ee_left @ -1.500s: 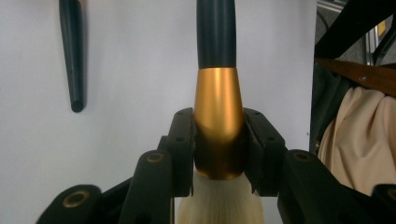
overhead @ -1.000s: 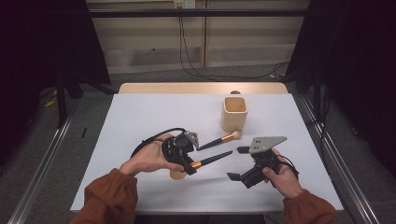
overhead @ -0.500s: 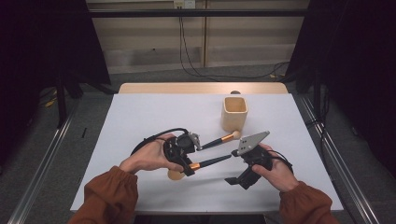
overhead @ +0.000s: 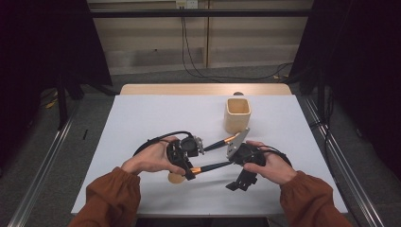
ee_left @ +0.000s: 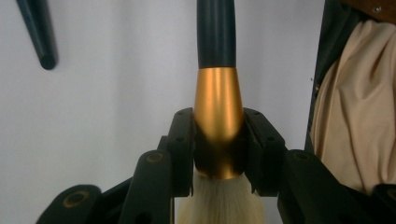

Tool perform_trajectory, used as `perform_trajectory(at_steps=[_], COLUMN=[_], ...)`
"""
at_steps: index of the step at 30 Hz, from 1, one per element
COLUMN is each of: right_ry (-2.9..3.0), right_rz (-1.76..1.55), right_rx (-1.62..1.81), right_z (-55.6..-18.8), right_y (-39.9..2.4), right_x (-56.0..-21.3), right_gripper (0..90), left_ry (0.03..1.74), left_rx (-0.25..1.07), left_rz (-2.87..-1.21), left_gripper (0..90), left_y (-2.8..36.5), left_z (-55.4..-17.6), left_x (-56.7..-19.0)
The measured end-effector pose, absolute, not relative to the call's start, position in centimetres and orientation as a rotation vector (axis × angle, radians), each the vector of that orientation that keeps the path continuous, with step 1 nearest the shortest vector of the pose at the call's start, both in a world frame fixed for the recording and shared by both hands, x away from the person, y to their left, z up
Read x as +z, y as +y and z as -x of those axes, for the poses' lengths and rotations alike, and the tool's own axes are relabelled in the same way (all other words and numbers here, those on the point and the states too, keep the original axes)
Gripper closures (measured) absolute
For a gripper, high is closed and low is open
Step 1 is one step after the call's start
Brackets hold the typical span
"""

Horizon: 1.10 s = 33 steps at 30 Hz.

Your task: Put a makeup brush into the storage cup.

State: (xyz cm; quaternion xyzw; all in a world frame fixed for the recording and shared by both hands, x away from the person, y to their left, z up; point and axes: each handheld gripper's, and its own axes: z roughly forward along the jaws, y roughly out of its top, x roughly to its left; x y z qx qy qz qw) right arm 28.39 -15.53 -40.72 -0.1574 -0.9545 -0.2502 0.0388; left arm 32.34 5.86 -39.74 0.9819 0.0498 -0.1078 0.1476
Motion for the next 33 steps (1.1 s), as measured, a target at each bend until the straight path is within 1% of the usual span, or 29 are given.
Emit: perform_trajectory(at_steps=[3, 5, 7, 8, 10, 16, 19, 21, 22, 23, 26, 29, 32, 33], right_ry=[-2.945, -2.954, -2.97, -2.978, -2.984, -2.997, -3.013, -3.02, -3.024, -3.024, -3.022, -3.021, -3.02, -3.017], right_rz=[0.48, 0.48, 0.477, 0.474, 0.465, 0.375, 0.346, 0.338, 0.33, 0.331, 0.321, 0.314, 0.305, 0.297], right_rx=[-0.688, -0.674, -0.652, -0.638, -0.638, -0.705, -0.708, -0.713, -0.708, -0.714, -0.754, -0.774, -0.794, -0.807], right_z=[-28.6, -28.7, -28.9, -29.1, -29.3, -29.7, -29.8, -29.9, -29.9, -29.9, -30.0, -30.1, -30.1, -30.1], right_y=[-15.1, -14.9, -14.7, -14.6, -14.4, -13.6, -13.1, -12.8, -12.7, -12.6, -12.5, -12.4, -12.2, -12.2], right_x=[-40.9, -40.9, -41.1, -41.1, -41.1, -41.1, -41.3, -41.4, -41.5, -41.5, -41.5, -41.4, -41.3, -41.3], right_gripper=[4.0, 3.9, 4.1, 4.8, 6.3, 6.2, 8.4, 14.8, 15.9, 18.7, 25.2, 29.0, 35.3, 36.8], left_ry=[0.153, 0.117, 0.137, 0.111, 0.118, 0.105, 0.119, 0.115, 0.108, 0.126, 0.104, 0.068, 0.084, 0.127], left_rx=[-0.312, -0.324, -0.324, -0.327, -0.326, -0.326, -0.325, -0.331, -0.326, -0.328, -0.325, -0.314, -0.32, -0.314], left_rz=[-2.823, -2.837, -2.828, -2.839, -2.835, -2.84, -2.835, -2.829, -2.83, -2.818, -2.818, -2.831, -2.821, -2.801], left_gripper=[66.6, 66.6, 66.6, 66.6, 66.6, 66.6, 66.6, 66.6, 66.6, 66.6, 66.6, 66.6, 66.6, 66.6], left_y=[5.8, 5.7, 5.6, 5.6, 5.5, 5.2, 5.1, 5.0, 5.0, 5.0, 4.9, 4.8, 4.7, 4.7], left_z=[-32.2, -32.4, -32.2, -32.3, -32.3, -32.4, -32.2, -32.2, -32.2, -32.2, -32.2, -32.3, -32.2, -32.0], left_x=[-39.9, -39.9, -40.1, -40.1, -40.2, -40.1, -40.0, -40.0, -40.0, -40.0, -40.0, -39.9, -40.0, -40.1])
